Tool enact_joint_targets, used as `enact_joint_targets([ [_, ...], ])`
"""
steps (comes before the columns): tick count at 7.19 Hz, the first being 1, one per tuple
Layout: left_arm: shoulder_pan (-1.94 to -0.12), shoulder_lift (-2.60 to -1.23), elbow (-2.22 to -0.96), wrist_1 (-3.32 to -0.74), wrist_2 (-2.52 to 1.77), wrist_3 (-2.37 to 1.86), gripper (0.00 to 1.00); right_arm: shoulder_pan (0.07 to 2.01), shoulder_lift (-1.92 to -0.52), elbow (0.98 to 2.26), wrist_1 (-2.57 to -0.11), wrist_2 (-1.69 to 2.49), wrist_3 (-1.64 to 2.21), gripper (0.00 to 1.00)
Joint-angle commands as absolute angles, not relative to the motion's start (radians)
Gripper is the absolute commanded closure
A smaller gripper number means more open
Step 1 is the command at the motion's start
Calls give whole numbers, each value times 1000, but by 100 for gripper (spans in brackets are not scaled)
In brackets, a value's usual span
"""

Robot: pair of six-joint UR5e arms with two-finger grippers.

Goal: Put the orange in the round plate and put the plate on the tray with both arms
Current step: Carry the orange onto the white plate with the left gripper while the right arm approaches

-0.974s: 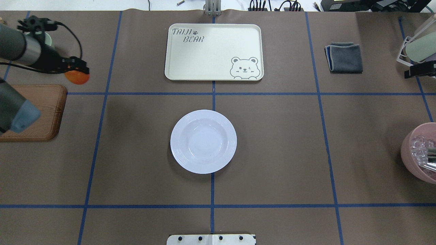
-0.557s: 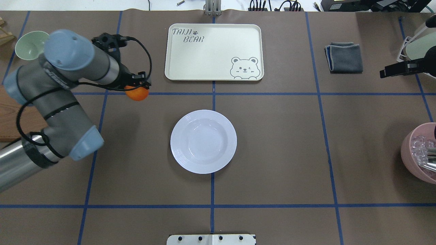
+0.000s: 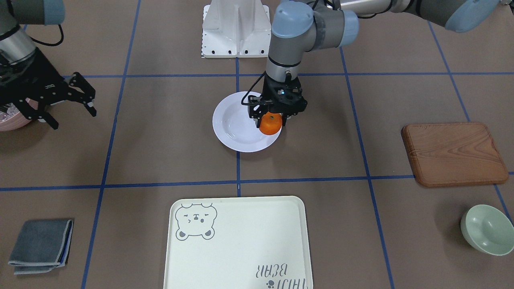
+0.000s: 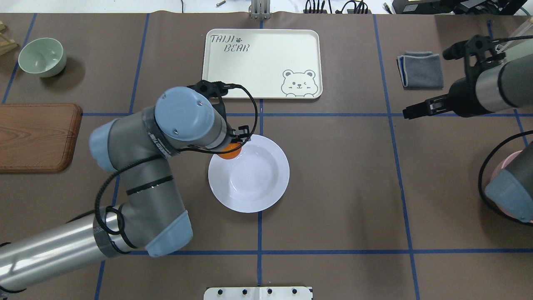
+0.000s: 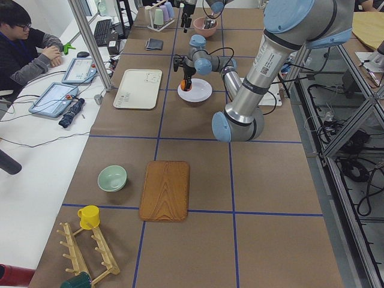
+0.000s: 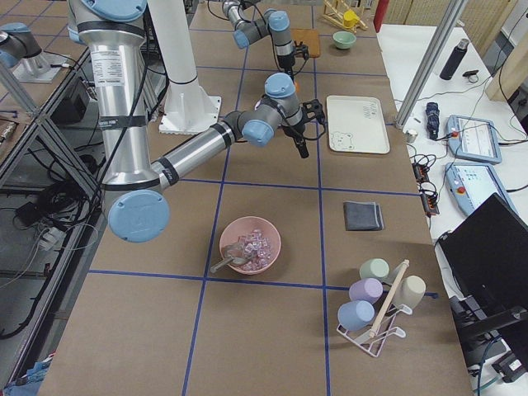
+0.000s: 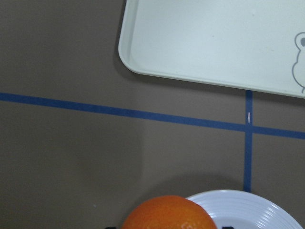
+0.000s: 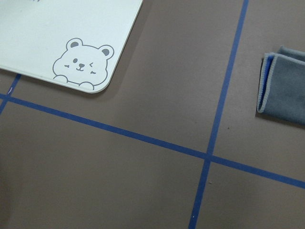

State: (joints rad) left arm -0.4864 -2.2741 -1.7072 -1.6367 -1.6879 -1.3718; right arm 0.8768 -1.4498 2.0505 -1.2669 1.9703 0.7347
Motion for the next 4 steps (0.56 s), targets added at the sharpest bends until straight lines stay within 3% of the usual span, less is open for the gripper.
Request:
enact_joint_targets([
  [1,-387,-2313,-1633,-1640,-1603,-1402,100,741,-1371,2066,-1397,1876,799,0],
  [2,-385,-2313,-1611,-1647,-1598,-1399,88,692,-1368,2072,-1394,1832,839,0],
  [3,-385,-2307,-1605,-1649,-1598,-1396,14,648,-1365,2075,-1390,1822,871,0],
  [4,-387,-2313,-1627,-1648,-1598,-1393,3,611,-1339,2075,-1390,1819,909,0],
])
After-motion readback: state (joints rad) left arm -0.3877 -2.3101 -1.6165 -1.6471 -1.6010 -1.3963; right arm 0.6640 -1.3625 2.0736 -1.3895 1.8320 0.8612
